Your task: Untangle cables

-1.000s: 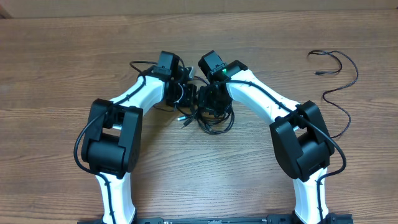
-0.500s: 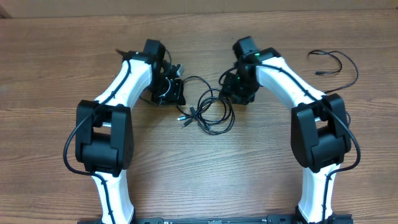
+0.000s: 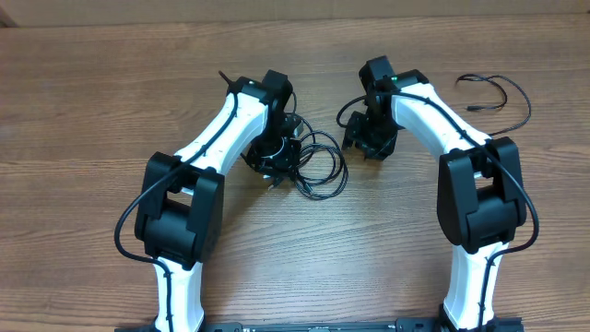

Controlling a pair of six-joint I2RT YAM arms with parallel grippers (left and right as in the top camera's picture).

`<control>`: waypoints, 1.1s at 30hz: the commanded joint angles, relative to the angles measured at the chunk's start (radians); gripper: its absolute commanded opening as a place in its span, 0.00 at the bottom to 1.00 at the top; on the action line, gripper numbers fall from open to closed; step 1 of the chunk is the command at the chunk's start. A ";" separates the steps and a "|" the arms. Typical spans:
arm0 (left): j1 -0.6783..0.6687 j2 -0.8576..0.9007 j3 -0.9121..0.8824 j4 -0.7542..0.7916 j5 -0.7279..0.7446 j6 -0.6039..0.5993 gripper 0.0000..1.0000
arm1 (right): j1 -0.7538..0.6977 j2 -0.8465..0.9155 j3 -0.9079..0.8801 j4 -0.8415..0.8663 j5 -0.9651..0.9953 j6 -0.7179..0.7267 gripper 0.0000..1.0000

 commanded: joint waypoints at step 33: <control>0.026 0.007 -0.077 0.139 0.280 0.482 0.04 | 0.053 -0.025 -0.059 0.087 -0.512 -0.093 0.44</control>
